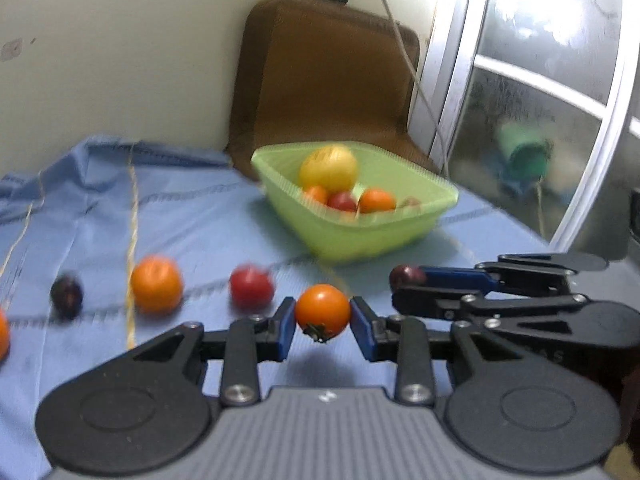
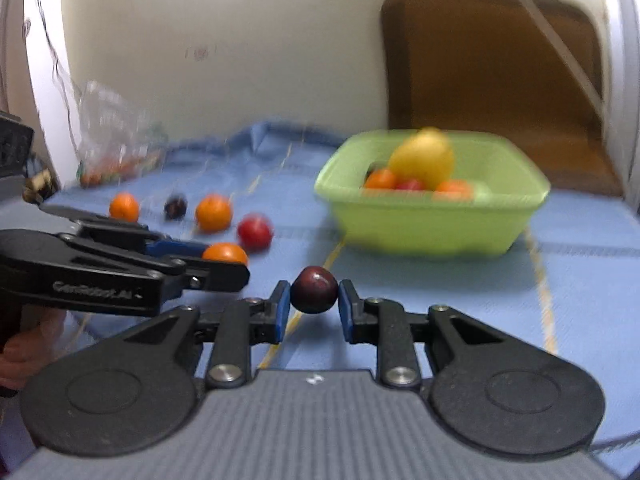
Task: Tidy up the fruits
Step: 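Lower the orange tomato and plum into the green basket and release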
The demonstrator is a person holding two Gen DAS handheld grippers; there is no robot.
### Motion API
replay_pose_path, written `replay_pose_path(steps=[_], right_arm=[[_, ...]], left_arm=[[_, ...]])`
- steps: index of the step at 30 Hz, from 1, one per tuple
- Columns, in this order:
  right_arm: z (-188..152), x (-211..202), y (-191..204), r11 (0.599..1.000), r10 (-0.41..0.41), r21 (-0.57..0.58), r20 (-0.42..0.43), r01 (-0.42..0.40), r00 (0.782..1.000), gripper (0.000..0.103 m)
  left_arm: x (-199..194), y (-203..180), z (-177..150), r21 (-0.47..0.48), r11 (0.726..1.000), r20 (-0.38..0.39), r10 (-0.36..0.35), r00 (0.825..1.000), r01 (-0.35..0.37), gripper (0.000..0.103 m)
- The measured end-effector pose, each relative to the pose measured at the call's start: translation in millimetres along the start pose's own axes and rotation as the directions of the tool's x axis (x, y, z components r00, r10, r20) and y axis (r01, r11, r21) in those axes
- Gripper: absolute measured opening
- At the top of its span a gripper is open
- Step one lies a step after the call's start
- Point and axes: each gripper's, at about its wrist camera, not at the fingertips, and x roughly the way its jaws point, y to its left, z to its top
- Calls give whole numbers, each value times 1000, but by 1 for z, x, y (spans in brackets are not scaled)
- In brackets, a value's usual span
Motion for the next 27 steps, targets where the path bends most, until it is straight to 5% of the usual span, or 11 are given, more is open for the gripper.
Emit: replay_pose_path(steps=[6,11,18,22,27], right_arm=[[33,-11,-33,990,-138,29,195,135,971,29],[47,25,-73,970,-242,78,160,232,957,29],[40,51,-87,959,-278,88,118,269,953,30],[39,43,-92,965,-253,118,167,235,953,34],[38,29,-94,967,-240,138,219,214,946,34]], left_arm=[[28,-8,53,-41,999,42,-29,999,31,30],[72,-13,73,-81,996,-4,-24,1000,23,30],[111,-20,75,-89,996,-61,-21,998,16,31],[109,-18,76,-98,995,-49,-14,999,9,42],[82,-17,78,-101,995,16,-12,1000,13,42]])
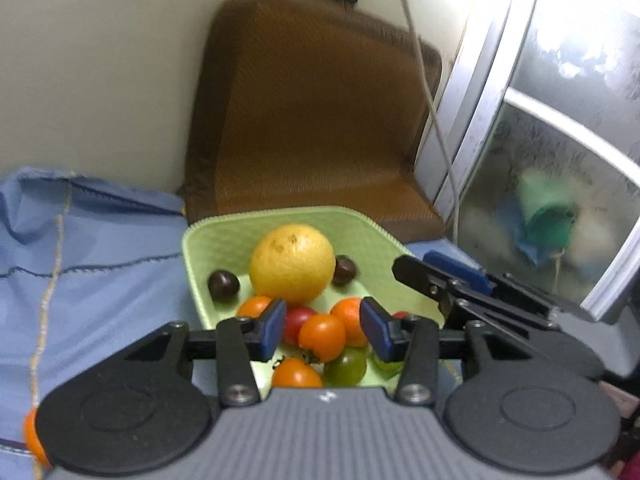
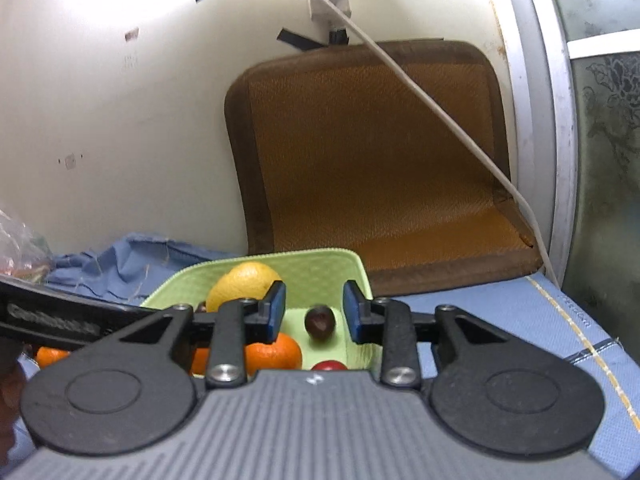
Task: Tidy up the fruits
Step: 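Lower the orange tomato and plum into the green basket and release, then grasp a tangerine with the left gripper while the right gripper grasps a red tomato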
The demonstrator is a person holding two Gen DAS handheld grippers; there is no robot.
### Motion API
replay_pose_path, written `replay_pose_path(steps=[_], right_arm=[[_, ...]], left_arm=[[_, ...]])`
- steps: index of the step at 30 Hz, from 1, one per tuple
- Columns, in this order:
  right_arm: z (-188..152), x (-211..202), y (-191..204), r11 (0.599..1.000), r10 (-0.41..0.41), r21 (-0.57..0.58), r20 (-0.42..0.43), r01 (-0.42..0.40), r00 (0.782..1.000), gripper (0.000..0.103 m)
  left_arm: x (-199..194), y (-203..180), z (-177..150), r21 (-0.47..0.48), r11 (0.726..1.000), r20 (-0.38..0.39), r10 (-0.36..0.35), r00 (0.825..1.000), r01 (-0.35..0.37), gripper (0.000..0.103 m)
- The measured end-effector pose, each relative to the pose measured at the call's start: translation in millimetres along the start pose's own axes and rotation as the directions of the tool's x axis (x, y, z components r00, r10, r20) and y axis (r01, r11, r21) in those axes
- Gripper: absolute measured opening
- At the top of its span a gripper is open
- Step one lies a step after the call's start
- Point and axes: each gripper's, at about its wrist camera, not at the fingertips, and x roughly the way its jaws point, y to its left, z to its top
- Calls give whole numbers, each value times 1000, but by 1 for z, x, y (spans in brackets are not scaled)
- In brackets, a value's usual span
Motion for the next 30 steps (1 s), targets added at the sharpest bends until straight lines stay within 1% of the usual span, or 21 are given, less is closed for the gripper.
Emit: replay_pose_path(steps=[3,5,7,9,11,13,15,18,21,22,25,27,30], right_arm=[[1,-9,-2,1000,1,24,38,-2,999,34],[2,-15,-4,999,8,51,59,-11,998,34],[2,-18,-5,996,34,74,66,-39,997,34],[2,-20,-3,992,71,96,59,-76,996,34],[3,-23,4,987,116,105,51,-121,992,34],[2,-29,16,980,173,93,42,-176,984,34],[-2,-38,31,968,240,74,27,-241,970,34],[-13,-49,62,943,333,16,-26,-332,943,34],[-25,-52,97,915,390,-64,-113,-398,914,34],[-29,-50,108,910,388,-98,-146,-403,910,34],[-35,-39,131,909,338,-175,-222,-379,914,34],[-35,-27,137,913,320,-169,-269,-371,908,34],[-33,-17,140,919,302,-162,-296,-359,906,34]], left_arm=[[-32,10,0,-15,1000,64,-2,998,3,42],[-60,25,-6,-32,999,111,24,994,-21,42],[-85,45,-16,-54,997,133,68,989,-61,42],[-106,67,-29,-74,989,138,139,981,-129,42],[-124,91,-46,-111,975,124,208,970,-194,42],[-137,113,-60,-163,960,98,245,965,-228,42],[-145,130,-75,-205,945,71,272,960,-253,42],[-144,143,-86,-235,935,36,280,959,-264,41],[-139,143,-86,-235,943,36,252,967,-237,41],[-136,141,-83,-226,948,40,240,970,-225,41],[-126,126,-73,-175,966,54,202,978,-190,42],[-114,120,-67,-146,973,49,185,981,-177,42],[-96,113,-58,-108,976,41,196,980,-191,47]])
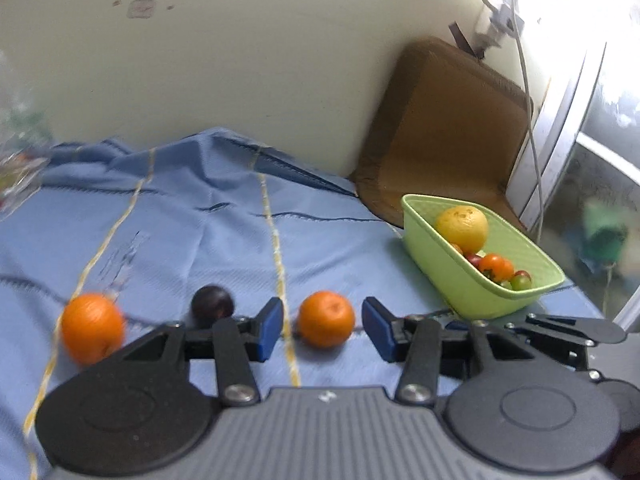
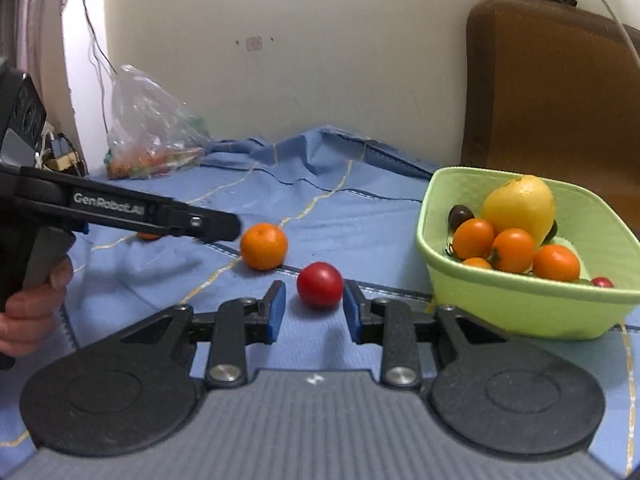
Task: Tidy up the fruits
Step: 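Grasp a tangerine with the left gripper while the right gripper grasps a red tomato, then lower the tangerine and red tomato into the green basket and release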
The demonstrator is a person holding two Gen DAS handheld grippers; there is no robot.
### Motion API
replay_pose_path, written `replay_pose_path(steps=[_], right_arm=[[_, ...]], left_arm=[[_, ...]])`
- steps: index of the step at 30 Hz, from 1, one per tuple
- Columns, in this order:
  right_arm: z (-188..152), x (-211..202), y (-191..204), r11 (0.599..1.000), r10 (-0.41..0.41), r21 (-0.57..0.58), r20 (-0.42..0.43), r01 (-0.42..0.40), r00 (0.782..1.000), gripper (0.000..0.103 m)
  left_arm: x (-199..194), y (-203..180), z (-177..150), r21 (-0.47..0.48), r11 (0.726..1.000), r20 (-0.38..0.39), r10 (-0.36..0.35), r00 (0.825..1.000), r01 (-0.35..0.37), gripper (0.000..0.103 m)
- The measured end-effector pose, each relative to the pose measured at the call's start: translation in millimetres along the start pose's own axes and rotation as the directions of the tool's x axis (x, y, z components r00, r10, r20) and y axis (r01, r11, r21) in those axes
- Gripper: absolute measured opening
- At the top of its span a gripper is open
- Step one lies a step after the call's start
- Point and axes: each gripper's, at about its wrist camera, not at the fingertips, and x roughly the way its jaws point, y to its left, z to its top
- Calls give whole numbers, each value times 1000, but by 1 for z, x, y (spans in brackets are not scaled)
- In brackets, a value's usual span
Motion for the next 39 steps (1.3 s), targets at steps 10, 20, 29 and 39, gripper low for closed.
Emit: replay_pose_path(steps=[10,20,29,39], right_arm=[[2,21,-7,1000,8,5,-77,-8,997,35],[-4,11,2,999,19,-48,-84,-23,996,32],[-19,-40,-14,997,66,-33,-50,-67,997,31],[12,-48,-81,971,-226,115,180,208,957,32]], left_arm=[[34,-12,-7,95,995,-57,48,997,-43,44],[12,-28,-26,138,990,-62,0,998,9,36],[-2,-77,-21,235,964,-75,-106,992,121,37],[56,-126,48,172,978,-38,-118,992,122,37]])
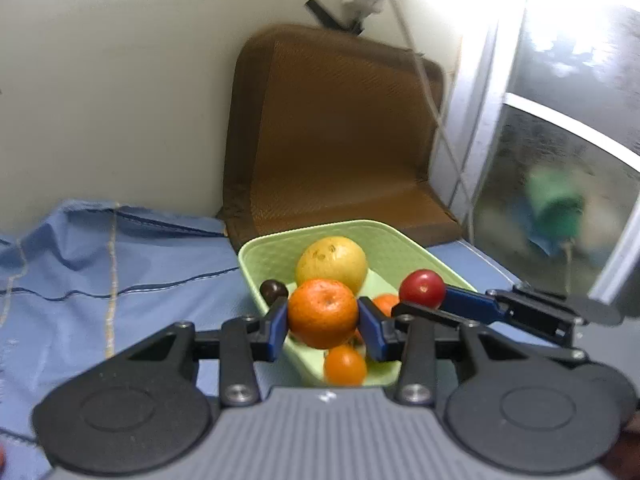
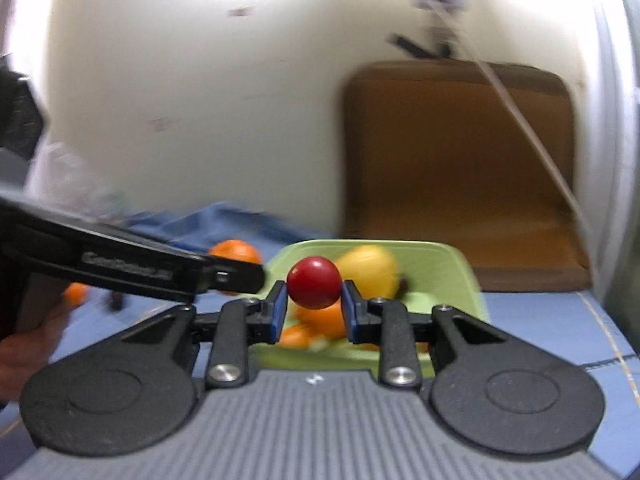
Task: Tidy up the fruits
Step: 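Lower the tangerine and red tomato into the green basket and release, then grasp the last tangerine with the left gripper while the right gripper grasps a dark plum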
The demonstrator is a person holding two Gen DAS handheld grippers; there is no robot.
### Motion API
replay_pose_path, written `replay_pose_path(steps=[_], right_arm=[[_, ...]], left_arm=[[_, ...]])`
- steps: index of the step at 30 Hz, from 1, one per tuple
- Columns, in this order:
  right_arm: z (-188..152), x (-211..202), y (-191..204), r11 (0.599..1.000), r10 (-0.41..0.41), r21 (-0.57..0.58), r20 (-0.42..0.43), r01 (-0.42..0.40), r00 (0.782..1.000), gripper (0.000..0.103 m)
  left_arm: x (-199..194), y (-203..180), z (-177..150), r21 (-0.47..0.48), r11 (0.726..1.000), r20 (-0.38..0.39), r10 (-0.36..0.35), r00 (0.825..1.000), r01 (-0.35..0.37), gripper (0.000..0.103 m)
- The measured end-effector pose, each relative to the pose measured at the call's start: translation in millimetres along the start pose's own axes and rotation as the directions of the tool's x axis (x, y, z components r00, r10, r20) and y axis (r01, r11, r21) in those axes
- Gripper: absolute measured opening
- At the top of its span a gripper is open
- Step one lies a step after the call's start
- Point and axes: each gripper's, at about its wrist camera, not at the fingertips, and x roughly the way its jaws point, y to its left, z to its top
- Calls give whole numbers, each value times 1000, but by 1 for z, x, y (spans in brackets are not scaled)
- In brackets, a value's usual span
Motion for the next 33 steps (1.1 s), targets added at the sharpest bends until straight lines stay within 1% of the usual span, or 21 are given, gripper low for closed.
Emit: replay_pose_path(steps=[1,4,6,8,10,11,12,14,15,18,20,21,23,26,29,33], right_arm=[[0,9,-6,999,-23,26,-3,23,1000,32],[-3,28,-22,995,-52,80,-23,53,998,32],[-4,36,-25,995,-64,72,-35,66,997,32],[-7,42,-25,996,-70,59,-38,72,997,33],[-7,44,-22,997,-65,46,-40,67,997,34],[-6,42,-22,997,-57,46,-41,59,998,34],[-6,43,-25,997,-52,47,-40,54,998,35],[-10,36,-32,997,-58,58,-17,59,998,45],[-10,34,-34,996,-57,64,0,57,998,47],[-9,23,-35,995,-71,78,53,67,996,48],[-9,16,-39,991,-91,105,87,82,992,47],[-9,14,-42,988,-107,125,103,94,989,47],[-9,11,-49,978,-144,170,127,121,981,47],[-11,7,-61,959,-182,243,136,145,974,47],[-13,6,-61,955,-184,259,124,148,975,47],[-16,1,-47,963,-143,246,104,113,984,47]], left_arm=[[9,0,3,-8,1000,-8,7,1000,-7,37],[30,-2,4,-15,1000,-30,27,999,-27,37],[40,-1,2,-40,999,-49,15,999,-17,37],[44,1,-1,-57,998,-51,9,999,-12,38],[46,0,-1,-51,999,-49,14,999,-16,38],[47,0,-1,-51,999,-51,14,999,-17,40],[46,-1,-1,-53,998,-53,11,999,-13,42],[41,-3,1,-51,999,-35,15,999,-16,48],[36,-3,2,-45,999,-20,17,1000,-18,48],[16,-3,6,-38,999,27,21,999,-20,48],[-4,3,4,-53,998,68,19,998,-15,48],[-17,7,0,-64,998,90,21,996,-16,48],[-38,18,-15,-68,997,106,37,994,-30,48],[-66,37,-49,-46,995,91,97,991,-93,48],[-89,61,-89,-30,986,33,166,986,-165,48],[-119,95,-123,-58,965,-6,255,967,-255,48]])
